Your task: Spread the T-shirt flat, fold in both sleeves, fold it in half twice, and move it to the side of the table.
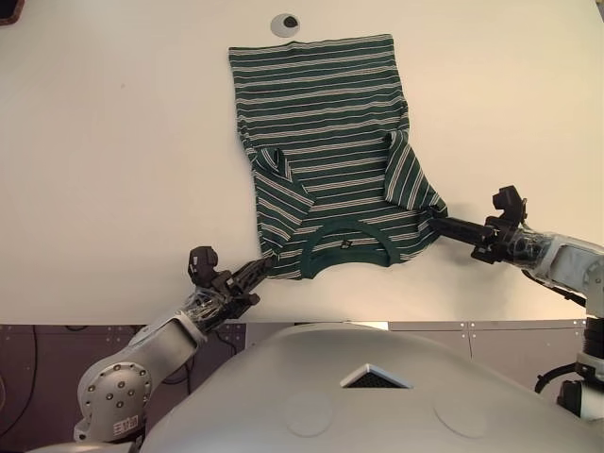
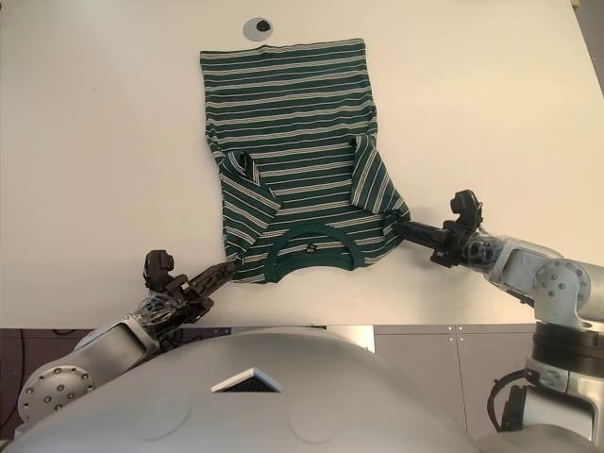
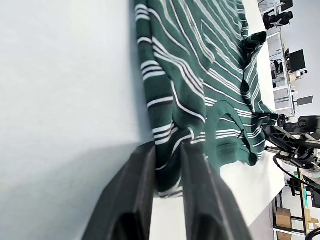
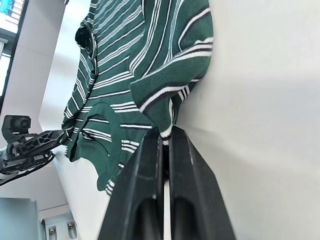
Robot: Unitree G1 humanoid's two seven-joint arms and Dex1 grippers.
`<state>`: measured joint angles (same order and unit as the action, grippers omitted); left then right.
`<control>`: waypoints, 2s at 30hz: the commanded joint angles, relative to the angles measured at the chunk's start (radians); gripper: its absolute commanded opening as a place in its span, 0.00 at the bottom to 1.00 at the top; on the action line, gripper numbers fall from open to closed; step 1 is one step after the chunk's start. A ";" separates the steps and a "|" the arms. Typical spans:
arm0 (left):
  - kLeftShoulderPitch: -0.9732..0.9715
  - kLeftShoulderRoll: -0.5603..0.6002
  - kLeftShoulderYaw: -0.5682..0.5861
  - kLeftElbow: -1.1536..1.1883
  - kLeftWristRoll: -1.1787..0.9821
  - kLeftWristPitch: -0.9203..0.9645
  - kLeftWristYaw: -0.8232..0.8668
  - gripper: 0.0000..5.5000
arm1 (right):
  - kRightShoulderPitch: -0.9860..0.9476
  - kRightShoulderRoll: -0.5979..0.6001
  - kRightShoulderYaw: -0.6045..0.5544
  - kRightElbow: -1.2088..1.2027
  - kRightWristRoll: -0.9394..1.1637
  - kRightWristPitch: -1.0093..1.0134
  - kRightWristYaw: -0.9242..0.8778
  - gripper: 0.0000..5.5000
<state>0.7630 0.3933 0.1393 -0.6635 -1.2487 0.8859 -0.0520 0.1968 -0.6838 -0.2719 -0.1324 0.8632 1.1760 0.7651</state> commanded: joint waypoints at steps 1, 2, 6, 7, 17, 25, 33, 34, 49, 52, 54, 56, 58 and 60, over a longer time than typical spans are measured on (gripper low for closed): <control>-0.011 0.013 -0.005 0.010 0.018 -0.006 -0.011 0.03 | 0.008 -0.016 0.021 0.031 -0.031 -0.022 0.017 0.00; -0.018 0.015 -0.006 0.007 0.022 -0.005 -0.012 0.01 | 0.011 -0.020 0.027 0.039 -0.038 -0.033 0.031 0.00; -0.040 0.028 -0.003 -0.010 0.022 -0.001 -0.018 0.01 | 0.007 -0.043 0.048 0.084 -0.064 -0.076 0.086 0.00; -0.042 0.033 -0.002 -0.015 0.022 0.000 -0.021 0.01 | 0.005 -0.049 0.052 0.094 -0.069 -0.084 0.098 0.00; 0.018 0.132 0.075 -0.068 0.001 -0.018 -0.164 0.01 | 0.094 -0.141 0.043 0.054 -0.029 -0.128 0.312 0.00; 0.099 0.175 0.146 -0.131 -0.001 -0.077 -0.363 0.01 | 0.203 -0.227 0.009 -0.042 -0.009 -0.160 0.497 0.00; -0.144 0.213 0.199 -0.063 -0.131 -0.095 -0.238 0.01 | -0.031 -0.193 -0.027 -0.048 0.080 -0.047 0.383 0.00; -0.194 0.221 0.191 -0.039 -0.146 -0.091 -0.206 0.01 | -0.107 -0.174 -0.023 -0.039 0.094 -0.012 0.331 0.00; -1.017 0.187 -0.094 0.670 0.198 -0.004 -0.278 0.01 | -0.797 0.113 0.161 0.485 -0.169 -0.033 -0.103 0.00; -1.163 0.148 -0.152 0.874 0.341 -0.046 -0.362 0.01 | -0.884 0.145 0.212 0.627 -0.256 -0.122 -0.089 0.00; -1.252 0.114 -0.175 1.012 0.427 -0.085 -0.412 0.01 | -0.953 0.172 0.224 0.755 -0.312 -0.195 -0.085 0.00; -1.324 0.084 -0.185 1.126 0.496 -0.123 -0.454 0.01 | -1.007 0.199 0.228 0.870 -0.359 -0.266 -0.084 0.00; -1.391 0.057 -0.183 1.233 0.555 -0.163 -0.493 0.01 | -1.058 0.229 0.229 0.981 -0.405 -0.346 -0.088 0.00; -1.455 0.034 -0.178 1.339 0.610 -0.203 -0.526 0.01 | -1.105 0.254 0.219 1.081 -0.441 -0.417 -0.097 0.00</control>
<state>-0.6189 0.4469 -0.0445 0.5780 -0.6980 0.7228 -0.5513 -0.8413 -0.4623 -0.0431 0.8578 0.4608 0.8250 0.6807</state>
